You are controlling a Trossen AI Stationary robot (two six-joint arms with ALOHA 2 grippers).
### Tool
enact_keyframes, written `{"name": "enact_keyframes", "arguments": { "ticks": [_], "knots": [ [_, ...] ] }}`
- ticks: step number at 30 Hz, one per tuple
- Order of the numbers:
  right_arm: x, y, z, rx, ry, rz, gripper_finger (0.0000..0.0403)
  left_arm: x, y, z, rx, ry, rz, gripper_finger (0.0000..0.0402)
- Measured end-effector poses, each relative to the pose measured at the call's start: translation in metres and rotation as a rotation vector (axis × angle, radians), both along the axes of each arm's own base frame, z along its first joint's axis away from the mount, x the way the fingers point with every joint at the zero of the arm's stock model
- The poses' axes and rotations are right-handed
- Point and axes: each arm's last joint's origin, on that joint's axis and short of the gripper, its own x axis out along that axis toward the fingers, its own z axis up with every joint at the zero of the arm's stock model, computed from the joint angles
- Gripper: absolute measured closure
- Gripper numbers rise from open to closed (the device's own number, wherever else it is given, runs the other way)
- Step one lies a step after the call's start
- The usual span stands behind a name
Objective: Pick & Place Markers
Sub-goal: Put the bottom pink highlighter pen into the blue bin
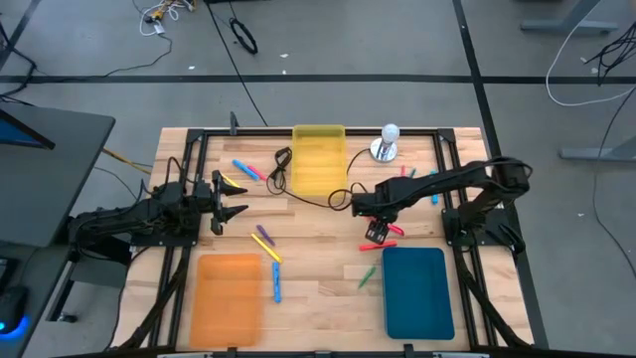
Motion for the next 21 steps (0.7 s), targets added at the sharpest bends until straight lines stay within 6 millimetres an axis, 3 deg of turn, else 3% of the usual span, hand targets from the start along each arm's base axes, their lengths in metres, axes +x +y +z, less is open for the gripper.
{"name": "enact_keyframes", "arguments": {
  "ticks": [11, 21],
  "knots": [
    [-0.012, -0.011, -0.037, 0.025, 0.05, -0.035, 0.0168, 0.0, 0.0, 0.0, 0.0, 0.0, 0.0, 0.0163],
    [-0.013, -0.011, -0.041, 0.034, 0.043, -0.019, 0.0183, 0.0, 0.0, 0.0, 0.0, 0.0, 0.0, 0.0163]
  ]
}}
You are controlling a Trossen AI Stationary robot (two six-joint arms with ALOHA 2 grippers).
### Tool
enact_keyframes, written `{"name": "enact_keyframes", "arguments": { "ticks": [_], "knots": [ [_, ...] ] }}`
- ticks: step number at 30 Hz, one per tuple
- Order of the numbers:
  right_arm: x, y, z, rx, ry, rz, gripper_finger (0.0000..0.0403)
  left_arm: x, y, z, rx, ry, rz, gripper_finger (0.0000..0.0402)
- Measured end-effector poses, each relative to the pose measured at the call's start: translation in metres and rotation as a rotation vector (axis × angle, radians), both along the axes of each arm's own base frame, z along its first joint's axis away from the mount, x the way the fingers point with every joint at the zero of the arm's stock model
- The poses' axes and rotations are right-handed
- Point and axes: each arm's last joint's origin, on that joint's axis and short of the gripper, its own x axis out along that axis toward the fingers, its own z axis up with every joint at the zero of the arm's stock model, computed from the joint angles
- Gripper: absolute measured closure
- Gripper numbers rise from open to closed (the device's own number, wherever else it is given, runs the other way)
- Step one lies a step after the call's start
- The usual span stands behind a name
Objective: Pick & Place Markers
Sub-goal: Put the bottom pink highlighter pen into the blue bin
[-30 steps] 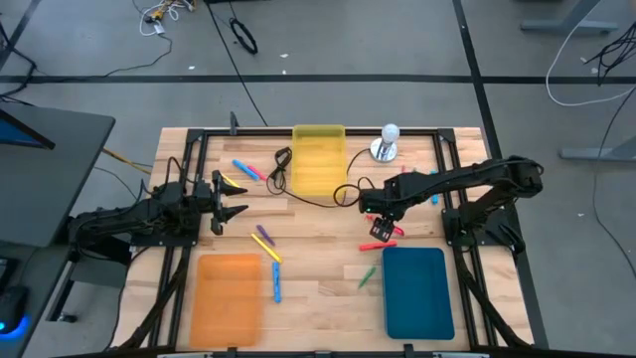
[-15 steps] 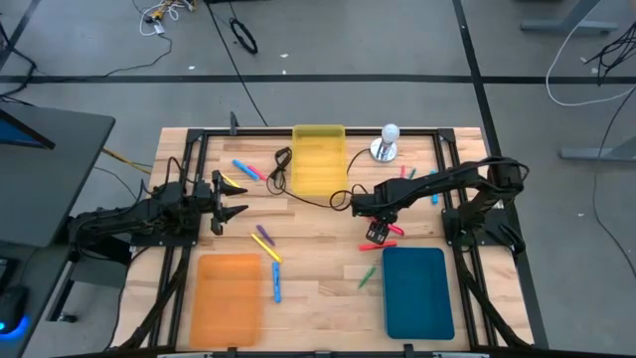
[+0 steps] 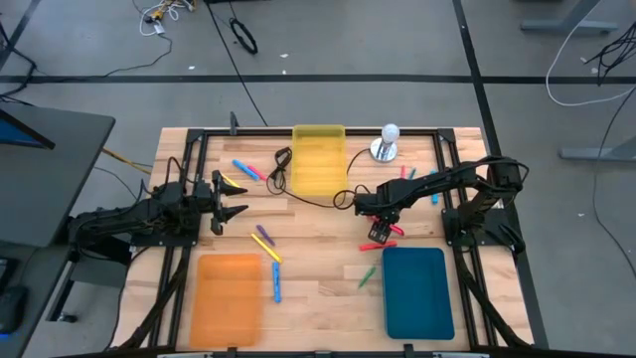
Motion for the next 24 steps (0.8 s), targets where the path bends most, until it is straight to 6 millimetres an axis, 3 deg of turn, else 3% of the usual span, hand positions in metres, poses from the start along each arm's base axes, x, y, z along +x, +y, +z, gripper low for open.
{"name": "enact_keyframes", "arguments": {
  "ticks": [16, 19, 24],
  "knots": [
    [0.0025, 0.001, -0.0034, 0.023, -0.005, -0.003, 0.0373, 0.0, 0.0, -0.0001, 0.0, 0.0, 0.0, 0.0163],
    [0.0025, 0.0011, -0.0034, 0.024, -0.005, -0.003, 0.039, 0.0, 0.0, -0.0001, 0.0, 0.0, 0.0, 0.0163],
    [0.0025, 0.001, -0.0037, 0.023, -0.004, -0.003, 0.0383, 0.0, 0.0, 0.0, 0.0, 0.0, 0.0, 0.0163]
  ]
}}
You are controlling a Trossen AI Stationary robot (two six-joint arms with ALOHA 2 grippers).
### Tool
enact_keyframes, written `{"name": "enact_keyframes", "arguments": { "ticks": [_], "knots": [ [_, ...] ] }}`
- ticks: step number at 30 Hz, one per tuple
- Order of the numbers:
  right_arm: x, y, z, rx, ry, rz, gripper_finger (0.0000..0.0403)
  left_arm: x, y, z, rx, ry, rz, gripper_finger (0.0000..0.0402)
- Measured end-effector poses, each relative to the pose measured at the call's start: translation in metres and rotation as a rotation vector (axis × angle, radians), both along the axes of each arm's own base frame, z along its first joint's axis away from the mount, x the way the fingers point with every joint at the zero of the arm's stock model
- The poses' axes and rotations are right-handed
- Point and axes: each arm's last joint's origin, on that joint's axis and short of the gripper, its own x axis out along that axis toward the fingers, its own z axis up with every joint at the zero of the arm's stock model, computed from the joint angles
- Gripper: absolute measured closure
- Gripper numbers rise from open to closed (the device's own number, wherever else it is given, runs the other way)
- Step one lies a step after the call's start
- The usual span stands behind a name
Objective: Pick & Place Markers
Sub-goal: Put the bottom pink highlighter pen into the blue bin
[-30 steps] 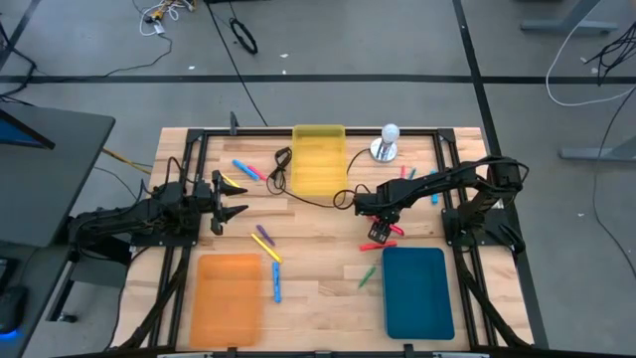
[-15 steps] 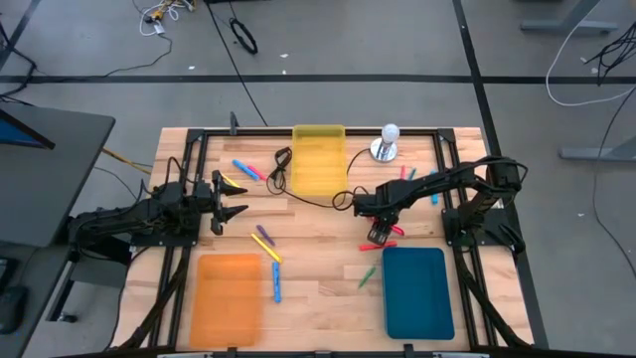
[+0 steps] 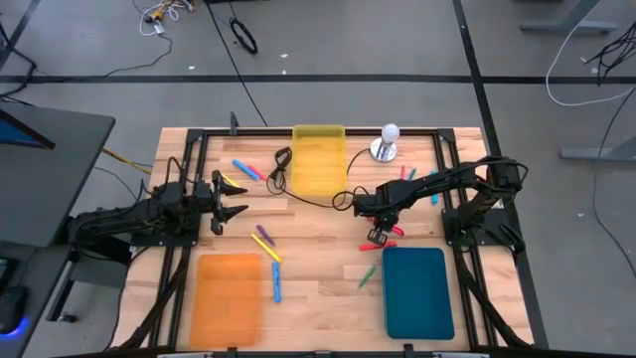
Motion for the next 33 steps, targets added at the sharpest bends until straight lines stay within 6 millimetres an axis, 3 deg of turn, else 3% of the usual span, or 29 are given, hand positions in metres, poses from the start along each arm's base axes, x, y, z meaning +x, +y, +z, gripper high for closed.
{"name": "enact_keyframes", "arguments": {
  "ticks": [18, 33],
  "knots": [
    [-0.001, 0.0, 0.039, 0.058, 0.127, 0.084, 0.0383, 0.0, 0.0, 0.0, 0.0, 0.0, 0.0, 0.0163],
    [-0.011, 0.001, 0.102, 0.05, 0.033, 0.098, 0.0382, 0.0, 0.0, 0.0, 0.0, 0.0, 0.0, 0.0163]
  ]
}}
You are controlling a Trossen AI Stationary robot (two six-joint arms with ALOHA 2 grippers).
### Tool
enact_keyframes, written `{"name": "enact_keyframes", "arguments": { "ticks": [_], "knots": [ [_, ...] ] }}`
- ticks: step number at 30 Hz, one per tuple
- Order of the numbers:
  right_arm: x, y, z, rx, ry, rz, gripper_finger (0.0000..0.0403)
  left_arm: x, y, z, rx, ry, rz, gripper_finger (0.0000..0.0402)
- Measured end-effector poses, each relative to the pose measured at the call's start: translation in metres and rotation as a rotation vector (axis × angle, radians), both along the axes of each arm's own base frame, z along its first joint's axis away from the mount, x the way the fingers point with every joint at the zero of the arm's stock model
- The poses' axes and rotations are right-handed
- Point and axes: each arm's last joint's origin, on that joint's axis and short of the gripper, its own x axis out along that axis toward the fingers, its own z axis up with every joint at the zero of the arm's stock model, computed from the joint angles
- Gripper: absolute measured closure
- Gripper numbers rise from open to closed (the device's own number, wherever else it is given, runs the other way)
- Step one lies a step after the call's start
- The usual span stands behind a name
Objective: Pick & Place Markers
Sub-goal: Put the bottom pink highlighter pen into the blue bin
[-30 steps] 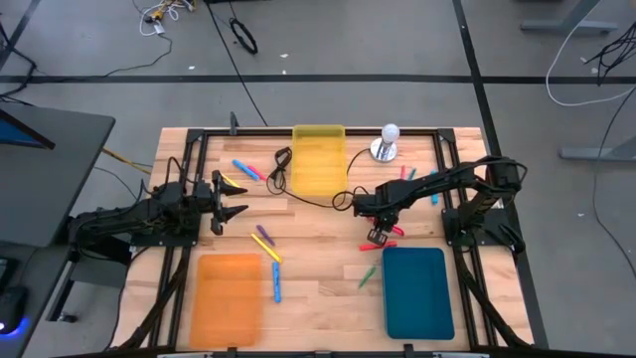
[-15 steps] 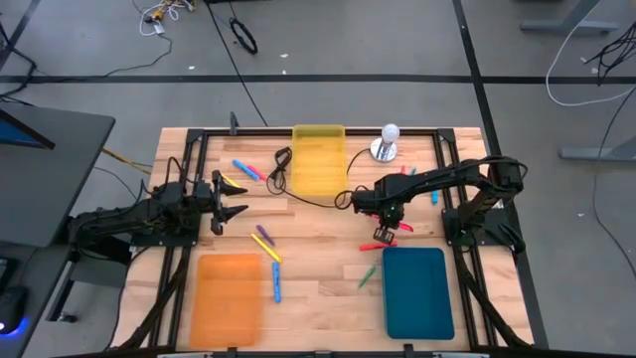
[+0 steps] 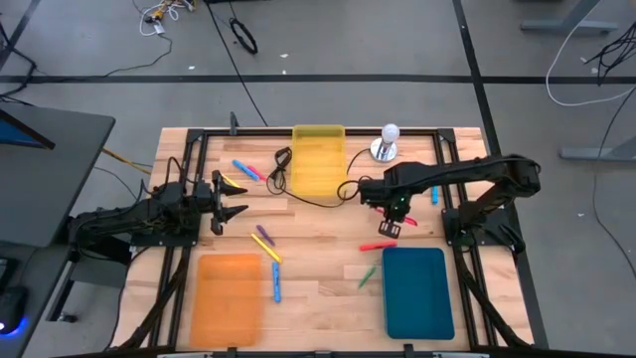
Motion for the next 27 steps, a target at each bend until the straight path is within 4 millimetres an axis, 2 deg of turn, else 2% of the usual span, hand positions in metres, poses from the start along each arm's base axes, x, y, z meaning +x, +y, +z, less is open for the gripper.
{"name": "enact_keyframes", "arguments": {
  "ticks": [8, 16, 27],
  "knots": [
    [-0.006, 0.001, 0.034, 0.005, -0.061, 0.029, 0.0382, 0.0, 0.0, 0.0, 0.0, -0.001, 0.0, 0.0163],
    [-0.011, 0.001, 0.057, 0.002, -0.112, 0.05, 0.0382, 0.0, 0.0, 0.0, 0.0, 0.0, 0.0, 0.0163],
    [-0.012, 0.001, 0.059, 0.003, -0.106, 0.06, 0.0383, 0.0, 0.0, 0.0, 0.0, 0.0, 0.0, 0.0163]
  ]
}}
